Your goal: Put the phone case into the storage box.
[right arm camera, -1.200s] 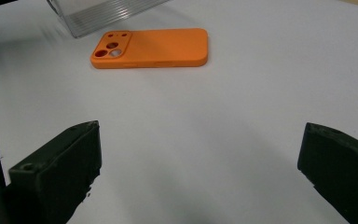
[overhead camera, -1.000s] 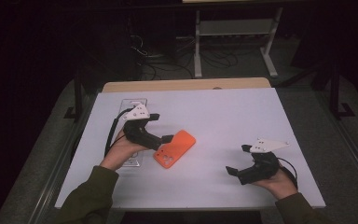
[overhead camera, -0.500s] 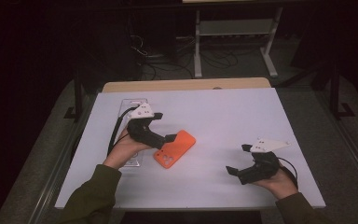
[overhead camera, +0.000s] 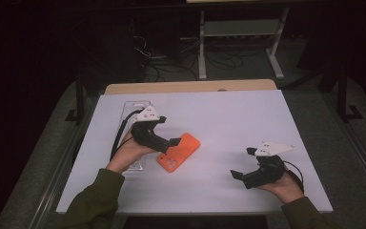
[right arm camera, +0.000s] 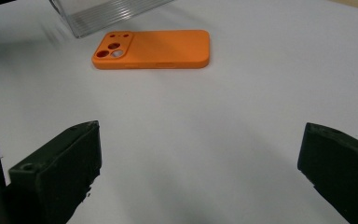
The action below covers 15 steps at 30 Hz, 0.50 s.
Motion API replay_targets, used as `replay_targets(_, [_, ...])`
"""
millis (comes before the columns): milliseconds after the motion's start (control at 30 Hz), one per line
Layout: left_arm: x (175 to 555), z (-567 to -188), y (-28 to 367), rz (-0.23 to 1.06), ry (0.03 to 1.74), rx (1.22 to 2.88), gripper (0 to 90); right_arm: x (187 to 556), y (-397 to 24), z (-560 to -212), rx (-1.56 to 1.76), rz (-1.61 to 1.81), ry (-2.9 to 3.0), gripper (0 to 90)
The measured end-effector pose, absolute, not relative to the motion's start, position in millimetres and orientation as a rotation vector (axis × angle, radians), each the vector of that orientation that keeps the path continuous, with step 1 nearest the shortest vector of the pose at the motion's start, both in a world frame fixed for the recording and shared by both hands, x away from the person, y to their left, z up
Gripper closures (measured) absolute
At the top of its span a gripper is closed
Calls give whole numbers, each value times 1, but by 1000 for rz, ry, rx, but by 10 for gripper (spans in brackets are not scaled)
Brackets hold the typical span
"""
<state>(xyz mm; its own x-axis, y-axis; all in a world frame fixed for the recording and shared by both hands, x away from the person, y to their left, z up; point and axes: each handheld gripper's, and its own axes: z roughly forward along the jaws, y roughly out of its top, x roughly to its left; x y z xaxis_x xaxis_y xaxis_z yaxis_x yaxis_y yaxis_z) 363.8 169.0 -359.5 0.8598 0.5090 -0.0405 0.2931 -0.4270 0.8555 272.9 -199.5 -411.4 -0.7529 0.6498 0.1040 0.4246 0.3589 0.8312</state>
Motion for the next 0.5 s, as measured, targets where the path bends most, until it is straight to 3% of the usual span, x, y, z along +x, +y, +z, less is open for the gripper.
replay_targets(500, [366, -373, 159, 265, 642, 2155, 0, 273, -199, -412, 958, 1340, 2380, 0])
